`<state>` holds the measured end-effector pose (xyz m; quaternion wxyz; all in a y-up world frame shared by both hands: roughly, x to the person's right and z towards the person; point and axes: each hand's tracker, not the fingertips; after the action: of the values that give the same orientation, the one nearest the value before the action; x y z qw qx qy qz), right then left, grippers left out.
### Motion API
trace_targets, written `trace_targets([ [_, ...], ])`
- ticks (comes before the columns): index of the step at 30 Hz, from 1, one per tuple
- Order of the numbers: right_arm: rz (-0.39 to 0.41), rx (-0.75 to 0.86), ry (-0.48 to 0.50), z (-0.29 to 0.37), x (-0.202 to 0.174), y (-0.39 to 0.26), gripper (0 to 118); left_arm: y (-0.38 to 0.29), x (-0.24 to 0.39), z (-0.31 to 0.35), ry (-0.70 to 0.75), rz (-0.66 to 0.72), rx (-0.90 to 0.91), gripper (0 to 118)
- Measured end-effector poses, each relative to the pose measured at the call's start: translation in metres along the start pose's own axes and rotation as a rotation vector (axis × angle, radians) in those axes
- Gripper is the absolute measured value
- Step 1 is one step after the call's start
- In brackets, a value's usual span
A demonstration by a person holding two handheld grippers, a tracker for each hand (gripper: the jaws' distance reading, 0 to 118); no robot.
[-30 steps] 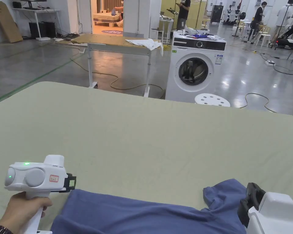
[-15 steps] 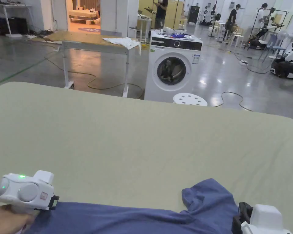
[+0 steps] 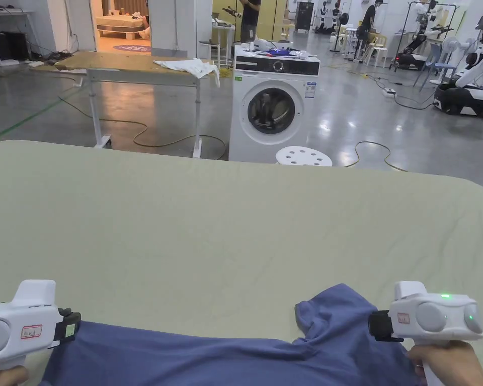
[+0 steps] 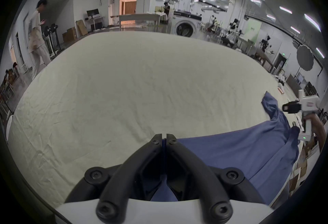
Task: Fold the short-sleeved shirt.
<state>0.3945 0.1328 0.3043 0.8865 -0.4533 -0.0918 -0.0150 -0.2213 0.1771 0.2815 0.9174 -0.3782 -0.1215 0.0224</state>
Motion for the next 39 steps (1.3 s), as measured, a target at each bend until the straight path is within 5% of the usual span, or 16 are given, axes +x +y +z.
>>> trace_targets([
  [7, -0.021, -0.093, 0.027, -0.023, 0.006, 0.0, 61, -0.006, 0.006, 0.022, 0.002, 0.0, 0.037, 0],
  [12, -0.012, -0.058, 0.038, -0.017, 0.008, -0.007, 3, -0.011, 0.008, 0.02, 0.022, -0.008, 0.025, 0],
  [26, 0.012, 0.174, 0.062, 0.129, 0.017, -0.038, 1, -0.016, -0.004, 0.07, -0.029, 0.019, 0.121, 0],
  [39, 0.09, 0.146, 0.07, 0.219, 0.025, -0.14, 1, -0.091, -0.016, 0.151, -0.072, -0.039, 0.135, 0],
])
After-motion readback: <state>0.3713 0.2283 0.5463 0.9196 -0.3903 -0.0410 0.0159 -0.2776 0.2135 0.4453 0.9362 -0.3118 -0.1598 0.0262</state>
